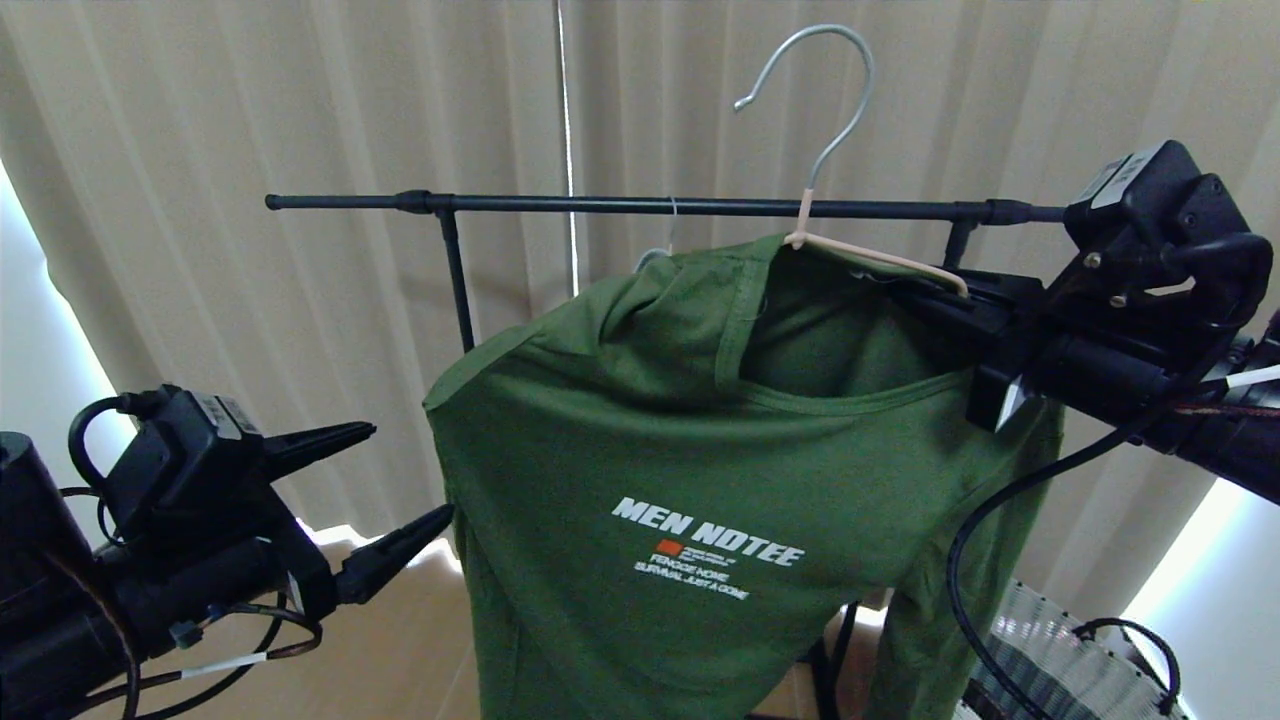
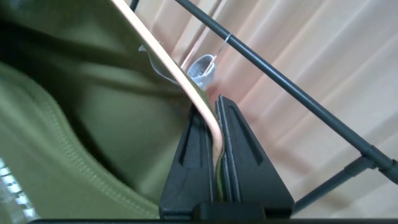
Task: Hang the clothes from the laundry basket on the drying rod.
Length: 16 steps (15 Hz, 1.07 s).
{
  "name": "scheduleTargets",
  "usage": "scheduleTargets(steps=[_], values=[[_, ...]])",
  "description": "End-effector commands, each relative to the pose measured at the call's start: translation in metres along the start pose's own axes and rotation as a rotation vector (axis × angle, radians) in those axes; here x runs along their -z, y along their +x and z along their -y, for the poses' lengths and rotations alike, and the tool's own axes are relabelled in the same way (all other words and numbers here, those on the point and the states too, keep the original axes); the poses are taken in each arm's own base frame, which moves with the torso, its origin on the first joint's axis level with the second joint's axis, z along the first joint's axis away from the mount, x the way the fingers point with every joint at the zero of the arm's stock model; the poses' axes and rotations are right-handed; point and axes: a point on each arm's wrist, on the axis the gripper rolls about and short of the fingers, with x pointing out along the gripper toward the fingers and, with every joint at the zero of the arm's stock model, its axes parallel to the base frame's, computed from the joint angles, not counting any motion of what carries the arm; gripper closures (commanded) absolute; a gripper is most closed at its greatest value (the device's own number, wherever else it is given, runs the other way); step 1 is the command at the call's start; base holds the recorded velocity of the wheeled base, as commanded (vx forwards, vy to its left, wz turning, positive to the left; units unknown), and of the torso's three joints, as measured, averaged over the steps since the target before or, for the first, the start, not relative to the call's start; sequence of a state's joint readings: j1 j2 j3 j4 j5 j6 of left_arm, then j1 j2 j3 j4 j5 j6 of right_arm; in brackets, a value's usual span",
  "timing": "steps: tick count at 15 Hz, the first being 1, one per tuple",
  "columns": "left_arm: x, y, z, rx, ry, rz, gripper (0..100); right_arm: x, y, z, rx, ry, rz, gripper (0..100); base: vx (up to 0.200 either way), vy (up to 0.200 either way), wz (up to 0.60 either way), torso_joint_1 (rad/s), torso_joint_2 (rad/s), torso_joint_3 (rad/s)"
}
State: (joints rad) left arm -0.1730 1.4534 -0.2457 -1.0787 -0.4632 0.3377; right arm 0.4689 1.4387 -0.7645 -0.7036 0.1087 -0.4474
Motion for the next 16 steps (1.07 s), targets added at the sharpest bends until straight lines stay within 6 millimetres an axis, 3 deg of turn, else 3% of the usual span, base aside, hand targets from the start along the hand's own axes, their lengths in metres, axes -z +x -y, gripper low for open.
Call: scheduleTargets(steps=[1, 8, 12, 16], values=[[0.005, 0.005, 0.002, 0.019, -0.01, -0.02, 0, 0.0, 0.0, 0.0, -0.001, 0.0, -0.001, 100, 0.0, 0.0, 0.0, 0.0, 0.0, 0.0], [0.01, 0.005, -0.002, 0.002, -0.021, -0.045, 0, -0.003, -0.002, 0.0, -0.008, -0.002, 0.017, 100, 0.0, 0.0, 0.0, 0.0, 0.0, 0.0], [0.02, 0.02, -0.002, 0.038, 0.026, -0.084, 0, -0.009, -0.002, -0.008, -0.049, -0.001, 0.045, 100, 0.0, 0.0, 0.0, 0.0, 0.0, 0.0], [0.017, 0.027, 0.004, 0.075, 0.033, -0.072, 0, -0.013, 0.0, -0.01, -0.056, -0.001, 0.059, 100, 0.0, 0.0, 0.0, 0.0, 0.0, 0.0]])
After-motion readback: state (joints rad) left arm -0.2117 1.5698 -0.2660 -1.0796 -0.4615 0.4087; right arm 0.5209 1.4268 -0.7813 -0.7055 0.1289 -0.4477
